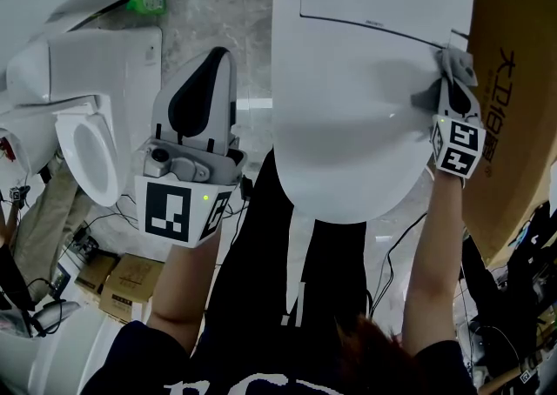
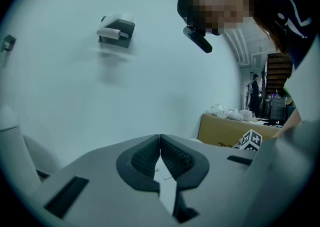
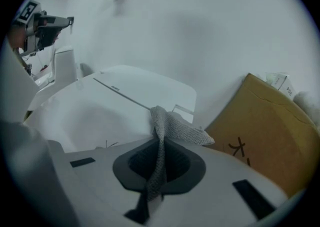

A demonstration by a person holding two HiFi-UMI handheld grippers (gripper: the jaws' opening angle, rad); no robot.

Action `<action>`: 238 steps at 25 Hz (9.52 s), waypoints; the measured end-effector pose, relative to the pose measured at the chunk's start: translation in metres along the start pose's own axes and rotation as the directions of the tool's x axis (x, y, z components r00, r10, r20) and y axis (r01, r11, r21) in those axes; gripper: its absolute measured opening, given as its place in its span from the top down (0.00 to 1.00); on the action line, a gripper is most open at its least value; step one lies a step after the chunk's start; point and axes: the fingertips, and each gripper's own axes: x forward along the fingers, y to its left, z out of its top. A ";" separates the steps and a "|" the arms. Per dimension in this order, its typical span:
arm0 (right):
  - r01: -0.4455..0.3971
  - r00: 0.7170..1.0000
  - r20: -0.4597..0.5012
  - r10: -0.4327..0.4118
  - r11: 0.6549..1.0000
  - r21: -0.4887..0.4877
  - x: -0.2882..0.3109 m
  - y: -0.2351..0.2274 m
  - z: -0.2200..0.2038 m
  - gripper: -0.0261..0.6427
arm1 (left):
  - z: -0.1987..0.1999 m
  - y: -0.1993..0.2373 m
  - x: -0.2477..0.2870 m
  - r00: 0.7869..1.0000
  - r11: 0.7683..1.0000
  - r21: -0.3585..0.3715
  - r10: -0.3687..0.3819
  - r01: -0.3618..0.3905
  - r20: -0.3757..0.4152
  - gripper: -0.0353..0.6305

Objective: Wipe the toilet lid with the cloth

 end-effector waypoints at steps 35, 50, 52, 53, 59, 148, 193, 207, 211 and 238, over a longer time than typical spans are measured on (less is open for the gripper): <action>-0.336 0.927 0.120 0.356 0.928 -0.164 0.006 0.243 0.108 0.92 | 0.001 0.010 -0.021 0.999 0.999 -0.026 0.047 -0.046 0.023 0.91; -0.469 0.838 0.073 0.541 0.781 -0.412 -0.009 0.325 0.116 0.92 | -0.006 0.006 -0.016 0.999 0.999 -0.028 0.043 -0.043 0.015 0.91; -0.479 0.830 0.066 0.553 0.769 -0.424 -0.010 0.327 0.115 0.92 | -0.007 0.003 -0.013 0.999 0.999 -0.024 0.038 -0.038 0.013 0.91; -0.484 0.826 0.063 0.560 0.762 -0.430 -0.010 0.327 0.114 0.92 | -0.007 0.001 -0.011 0.999 0.999 -0.023 0.035 -0.035 0.012 0.91; -0.503 0.811 0.043 0.584 0.732 -0.460 -0.016 0.316 0.102 0.92 | -0.009 -0.014 -0.003 1.000 1.000 -0.017 0.013 -0.013 0.005 0.91; -0.427 0.893 0.059 0.446 0.883 -0.197 -0.053 0.241 0.023 0.92 | -0.017 -0.019 -0.004 1.000 0.999 -0.036 0.013 -0.013 0.011 0.91; -0.477 0.873 0.047 0.486 0.869 -0.134 -0.094 0.295 -0.016 0.92 | -0.022 -0.044 -0.018 1.000 0.999 -0.035 0.005 -0.005 0.014 0.91; -0.624 0.745 -0.044 0.665 0.672 -0.398 -0.129 0.393 -0.028 0.92 | -0.026 -0.046 -0.020 1.000 0.999 -0.032 -0.001 0.001 0.006 0.91; -0.612 0.763 -0.030 0.646 0.706 -0.357 -0.129 0.376 -0.033 0.92 | -0.024 -0.047 -0.022 1.000 1.000 -0.026 -0.006 0.007 0.009 0.91; -0.053 0.993 -0.103 0.063 0.994 0.097 -0.146 0.093 -0.161 0.92 | -0.022 -0.068 -0.025 0.999 0.999 -0.012 -0.050 0.050 0.008 0.91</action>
